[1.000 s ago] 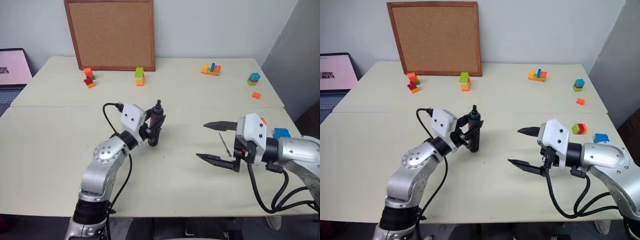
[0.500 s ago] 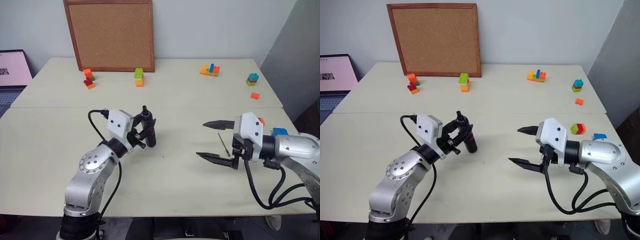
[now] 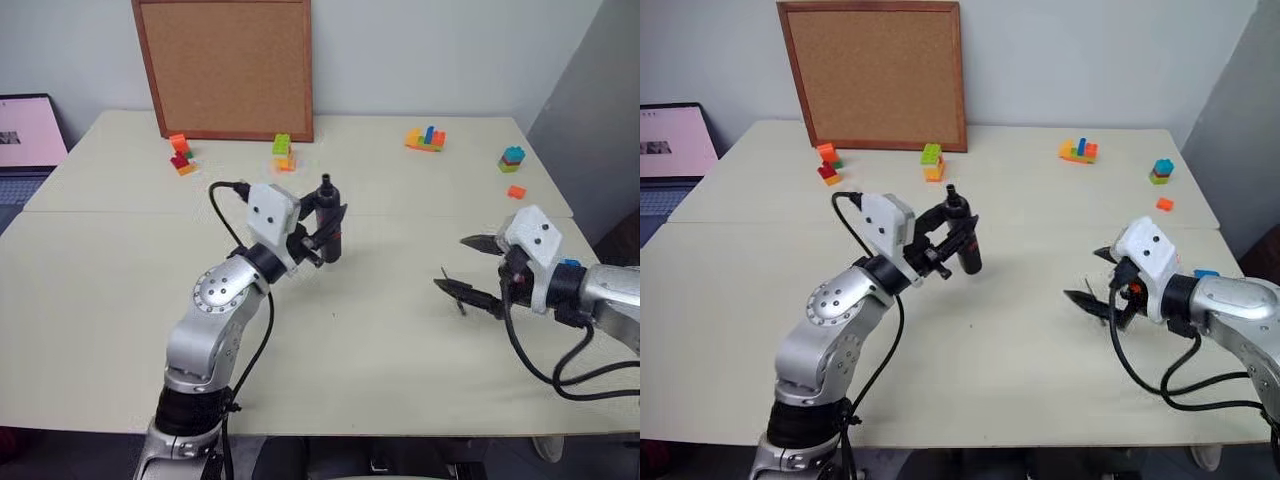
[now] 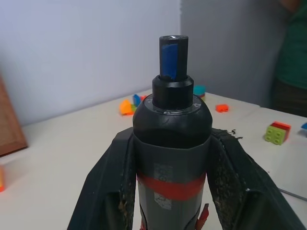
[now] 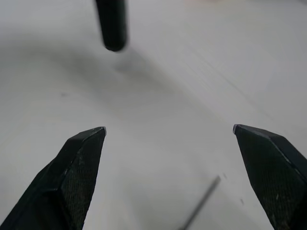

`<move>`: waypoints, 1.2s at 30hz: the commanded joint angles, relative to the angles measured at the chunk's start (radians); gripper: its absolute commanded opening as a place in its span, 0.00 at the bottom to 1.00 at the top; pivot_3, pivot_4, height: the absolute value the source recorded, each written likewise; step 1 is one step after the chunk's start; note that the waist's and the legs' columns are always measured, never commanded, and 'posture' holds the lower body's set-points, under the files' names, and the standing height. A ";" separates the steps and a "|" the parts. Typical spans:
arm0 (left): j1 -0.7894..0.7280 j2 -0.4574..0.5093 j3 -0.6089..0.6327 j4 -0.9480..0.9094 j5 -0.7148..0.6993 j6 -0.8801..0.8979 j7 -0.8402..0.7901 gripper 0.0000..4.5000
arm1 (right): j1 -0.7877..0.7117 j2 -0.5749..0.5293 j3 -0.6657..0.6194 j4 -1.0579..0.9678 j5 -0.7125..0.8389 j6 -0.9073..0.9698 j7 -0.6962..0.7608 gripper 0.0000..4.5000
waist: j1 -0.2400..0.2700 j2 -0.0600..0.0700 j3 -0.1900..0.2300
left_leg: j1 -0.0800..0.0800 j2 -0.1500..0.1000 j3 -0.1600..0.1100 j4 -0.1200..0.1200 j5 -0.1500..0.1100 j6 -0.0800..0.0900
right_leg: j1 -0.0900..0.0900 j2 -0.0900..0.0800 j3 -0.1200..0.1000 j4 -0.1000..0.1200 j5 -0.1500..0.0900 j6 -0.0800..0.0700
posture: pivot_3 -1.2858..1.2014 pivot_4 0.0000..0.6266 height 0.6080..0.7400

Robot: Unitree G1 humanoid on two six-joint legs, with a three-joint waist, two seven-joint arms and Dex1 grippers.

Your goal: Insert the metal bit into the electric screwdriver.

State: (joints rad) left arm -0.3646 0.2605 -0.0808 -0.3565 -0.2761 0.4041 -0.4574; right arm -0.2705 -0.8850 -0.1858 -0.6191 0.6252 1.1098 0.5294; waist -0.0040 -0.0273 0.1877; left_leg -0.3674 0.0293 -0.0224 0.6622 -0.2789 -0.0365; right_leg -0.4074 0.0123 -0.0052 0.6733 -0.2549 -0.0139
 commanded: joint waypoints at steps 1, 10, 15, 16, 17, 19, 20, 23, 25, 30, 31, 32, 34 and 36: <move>-0.005 -0.002 -0.033 0.016 0.040 -0.102 -0.023 0.37 | -0.053 0.053 -0.022 0.020 -0.012 0.191 -0.132 1.00 | 0.001 0.000 0.000 | 0.001 0.000 -0.001 0.000 0.000 0.000 | -0.001 0.000 -0.001 0.000 0.000 0.000 | 0.52 0.24 1.00; 0.045 -0.049 -0.100 0.027 0.082 -0.171 -0.006 0.37 | -0.113 0.139 0.072 0.059 -0.079 0.454 -0.242 1.00 | 0.000 0.000 0.000 | -0.009 0.000 -0.001 0.000 0.000 0.000 | -0.006 0.001 -0.002 -0.001 0.000 0.000 | 0.52 0.24 1.00; 0.073 -0.068 -0.122 0.031 0.106 -0.198 0.005 0.37 | -0.185 0.187 0.121 0.171 -0.097 0.505 -0.265 1.00 | 0.001 0.000 0.000 | -0.011 0.000 -0.002 0.000 0.000 0.000 | -0.007 0.001 -0.003 0.000 0.000 0.000 | 0.52 0.24 1.00; 0.076 -0.073 -0.125 0.033 0.111 -0.201 0.007 0.37 | -0.194 0.188 0.133 0.189 -0.102 0.505 -0.265 1.00 | 0.001 0.000 0.000 | -0.011 0.000 -0.002 0.000 0.000 0.000 | -0.007 0.002 -0.003 0.000 0.000 0.000 | 0.52 0.24 1.00; 0.079 -0.077 -0.126 0.034 0.116 -0.203 0.010 0.37 | -0.203 0.190 0.142 0.207 -0.107 0.505 -0.266 1.00 | 0.001 0.000 0.000 | -0.012 0.000 -0.002 0.000 0.000 0.000 | -0.009 0.002 -0.003 0.000 0.000 0.000 | 0.52 0.24 1.00; 0.084 -0.084 -0.127 0.035 0.122 -0.208 0.016 0.37 | -0.225 0.194 0.165 0.254 -0.121 0.505 -0.272 1.00 | 0.001 0.001 0.000 | -0.013 0.000 -0.002 0.000 0.000 0.000 | -0.010 0.002 -0.003 0.000 0.000 0.000 | 0.52 0.24 1.00; 0.085 -0.086 -0.128 0.035 0.125 -0.209 0.020 0.37 | -0.235 0.197 0.175 0.277 -0.126 0.505 -0.274 1.00 | 0.001 0.001 0.000 | -0.013 -0.001 -0.001 0.001 0.000 0.000 | -0.011 0.002 -0.003 0.000 0.000 0.000 | 0.52 0.24 1.00; 0.092 -0.093 -0.129 0.033 0.131 -0.212 0.030 0.37 | -0.265 0.207 0.204 0.342 -0.141 0.505 -0.280 0.83 | 0.000 0.000 0.000 | -0.014 -0.001 -0.001 0.001 0.000 0.000 | -0.012 0.001 -0.002 0.001 0.000 0.000 | 0.52 0.24 1.00; 0.095 -0.096 -0.127 0.032 0.134 -0.212 0.036 0.37 | -0.282 0.219 0.211 0.375 -0.137 0.505 -0.278 0.73 | 0.000 0.000 0.000 | -0.014 -0.001 -0.001 0.001 0.000 0.000 | -0.012 0.002 -0.002 0.001 0.000 0.000 | 0.52 0.24 1.00; 0.101 -0.102 -0.128 0.033 0.142 -0.218 0.045 0.37 | -0.304 0.240 0.205 0.442 -0.122 0.505 -0.282 0.52 | -0.003 -0.001 -0.001 | -0.013 0.000 -0.001 0.001 0.000 0.000 | -0.012 0.002 -0.002 0.004 0.001 0.001 | 0.52 0.24 1.00; 0.103 -0.103 -0.128 0.033 0.143 -0.218 0.045 0.37 | -0.304 0.242 0.201 0.451 -0.115 0.505 -0.285 0.47 | -0.003 -0.001 -0.002 | -0.013 0.000 -0.001 0.001 0.000 0.000 | -0.012 0.002 -0.002 0.004 0.001 0.001 | 0.52 0.24 1.00; 0.104 -0.103 -0.128 0.032 0.144 -0.218 0.045 0.37 | -0.304 0.243 0.198 0.455 -0.110 0.505 -0.287 0.41 | -0.004 -0.002 -0.002 | -0.013 0.000 -0.001 0.001 0.000 0.000 | -0.012 0.002 -0.002 0.004 0.000 0.001 | 0.52 0.24 1.00; 0.104 -0.105 -0.128 0.031 0.145 -0.218 0.046 0.37 | -0.302 0.248 0.185 0.461 -0.094 0.505 -0.295 0.32 | -0.004 -0.002 -0.003 | -0.013 0.000 -0.001 0.001 0.000 0.000 | -0.012 0.002 -0.003 0.005 0.001 0.001 | 0.52 0.24 1.00; 0.102 -0.106 -0.129 0.032 0.146 -0.219 0.046 0.37 | -0.300 0.259 0.167 0.466 -0.072 0.505 -0.312 0.22 | -0.004 -0.002 -0.003 | -0.012 0.000 -0.001 0.001 0.000 0.000 | -0.012 0.002 -0.003 0.005 0.001 0.001 | 0.52 0.24 1.00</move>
State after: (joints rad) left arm -0.2537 0.1660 -0.2080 -0.2836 -0.1311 0.2117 -0.4203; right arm -0.5848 -0.6463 -0.0203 -0.1788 0.5113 1.5990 0.2286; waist -0.0078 -0.0293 0.1850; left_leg -0.3798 0.0292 -0.0237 0.6634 -0.2788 -0.0362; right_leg -0.4190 0.0146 -0.0077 0.6782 -0.2544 -0.0133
